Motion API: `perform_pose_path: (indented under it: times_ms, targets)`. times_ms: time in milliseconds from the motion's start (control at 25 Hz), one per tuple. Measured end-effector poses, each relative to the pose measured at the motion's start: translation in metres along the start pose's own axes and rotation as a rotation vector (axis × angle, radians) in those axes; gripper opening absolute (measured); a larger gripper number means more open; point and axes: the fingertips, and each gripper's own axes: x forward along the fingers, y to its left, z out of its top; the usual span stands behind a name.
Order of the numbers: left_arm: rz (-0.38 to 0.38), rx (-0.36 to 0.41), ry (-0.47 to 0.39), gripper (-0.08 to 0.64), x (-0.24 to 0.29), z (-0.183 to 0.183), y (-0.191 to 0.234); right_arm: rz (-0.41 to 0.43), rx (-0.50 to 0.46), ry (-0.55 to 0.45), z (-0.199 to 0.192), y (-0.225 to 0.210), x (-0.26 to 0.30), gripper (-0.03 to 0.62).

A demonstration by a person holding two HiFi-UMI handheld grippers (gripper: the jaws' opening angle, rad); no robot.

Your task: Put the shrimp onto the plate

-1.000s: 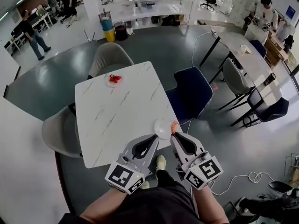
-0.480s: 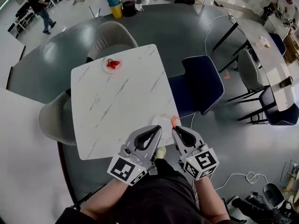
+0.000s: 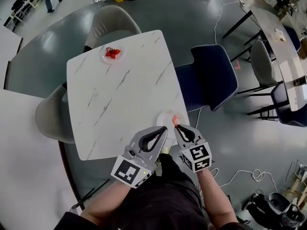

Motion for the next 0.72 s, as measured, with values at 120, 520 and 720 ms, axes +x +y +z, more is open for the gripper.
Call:
perform_pose_path:
  times_ms: [120, 520, 720]
  targets:
    - [0.01, -0.028, 0.025, 0.008, 0.001, -0.018, 0.007, 0.007, 0.006, 0.047, -0.022, 0.0, 0.013, 0.038]
    - [0.038, -0.065, 0.057, 0.008, 0.01, -0.052, 0.029, 0.004, -0.076, 0.18, -0.07, -0.013, 0.056, 0.038]
    - [0.049, -0.071, 0.071, 0.008, 0.007, -0.056, 0.03, -0.013, -0.096, 0.297, -0.094, -0.018, 0.069, 0.038]
